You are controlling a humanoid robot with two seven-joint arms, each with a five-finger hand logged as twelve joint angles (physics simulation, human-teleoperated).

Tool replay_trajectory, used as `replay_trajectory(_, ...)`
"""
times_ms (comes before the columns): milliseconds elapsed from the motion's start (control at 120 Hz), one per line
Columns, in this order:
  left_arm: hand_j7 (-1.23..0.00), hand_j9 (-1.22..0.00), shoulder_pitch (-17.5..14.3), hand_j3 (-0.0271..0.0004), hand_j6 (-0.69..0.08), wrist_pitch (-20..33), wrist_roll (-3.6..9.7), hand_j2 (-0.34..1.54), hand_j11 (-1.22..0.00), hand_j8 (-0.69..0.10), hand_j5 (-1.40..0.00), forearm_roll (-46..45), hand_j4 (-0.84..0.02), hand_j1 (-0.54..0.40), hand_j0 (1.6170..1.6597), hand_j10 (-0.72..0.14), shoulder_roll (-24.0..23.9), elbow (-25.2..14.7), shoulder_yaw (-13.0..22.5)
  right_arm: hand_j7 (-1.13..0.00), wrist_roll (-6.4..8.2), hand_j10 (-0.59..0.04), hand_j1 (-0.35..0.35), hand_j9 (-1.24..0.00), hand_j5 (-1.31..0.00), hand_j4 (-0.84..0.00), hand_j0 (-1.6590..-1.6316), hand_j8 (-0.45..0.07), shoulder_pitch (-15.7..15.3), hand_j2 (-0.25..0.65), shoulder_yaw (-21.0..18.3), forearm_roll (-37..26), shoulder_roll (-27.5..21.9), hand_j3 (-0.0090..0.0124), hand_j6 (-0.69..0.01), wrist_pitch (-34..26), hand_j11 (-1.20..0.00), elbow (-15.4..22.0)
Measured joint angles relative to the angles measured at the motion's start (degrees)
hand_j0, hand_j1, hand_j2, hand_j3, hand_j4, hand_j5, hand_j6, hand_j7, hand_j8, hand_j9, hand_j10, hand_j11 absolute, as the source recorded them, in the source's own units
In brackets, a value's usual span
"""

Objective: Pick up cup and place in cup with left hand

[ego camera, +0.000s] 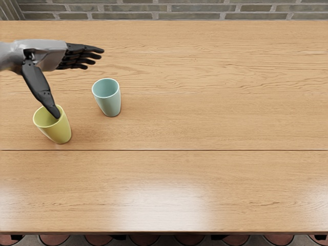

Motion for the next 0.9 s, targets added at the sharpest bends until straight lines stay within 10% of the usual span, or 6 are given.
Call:
replay_trajectory(192,-0.03,-0.03,-1.15,0.0000,-0.027,0.00,1.34,0.01,-0.03,-0.027,-0.03,-0.14,-0.026,0.324,1.6580,-0.026,-0.91,-0.27,-0.62,0.00,0.00,0.000,-0.349,0.00,0.00,0.000,-1.6581,0.000,0.81,0.000,0.01,0.01,0.00,0.0000,0.000,-0.01,0.00,-0.12)
replay_trajectory(342,-0.03,-0.03,-4.13,0.0000,-0.027,0.00,16.63,0.01,-0.03,-0.026,-0.03,0.99,-0.026,0.324,1.6580,-0.025,-7.50,-0.08,-1.70,0.00,0.00,0.000,-0.349,0.00,0.00,0.000,-1.6581,0.000,1.15,0.000,0.00,0.00,0.00,0.0000,0.000,-0.01,0.00,-0.19)
replay_trajectory(500,-0.03,-0.03,-8.68,0.0000,-0.027,0.00,23.62,0.01,-0.03,-0.026,-0.03,4.74,-0.026,0.324,1.6580,-0.025,-12.53,0.75,-2.00,0.00,0.00,0.000,-0.349,0.00,0.00,0.000,-1.6581,0.000,1.24,0.000,0.00,0.00,0.00,0.0000,0.000,-0.01,0.00,-0.45)
replay_trajectory(900,-0.03,-0.03,-6.17,0.0000,-0.026,11.00,26.57,0.01,-0.03,-0.026,-0.03,24.42,-0.025,0.323,1.6581,-0.025,-25.00,3.13,0.35,0.00,0.00,0.000,-0.349,0.00,0.00,0.000,-1.6581,0.000,1.28,0.000,-0.02,0.00,0.00,0.0000,0.000,-0.01,0.00,-1.78)
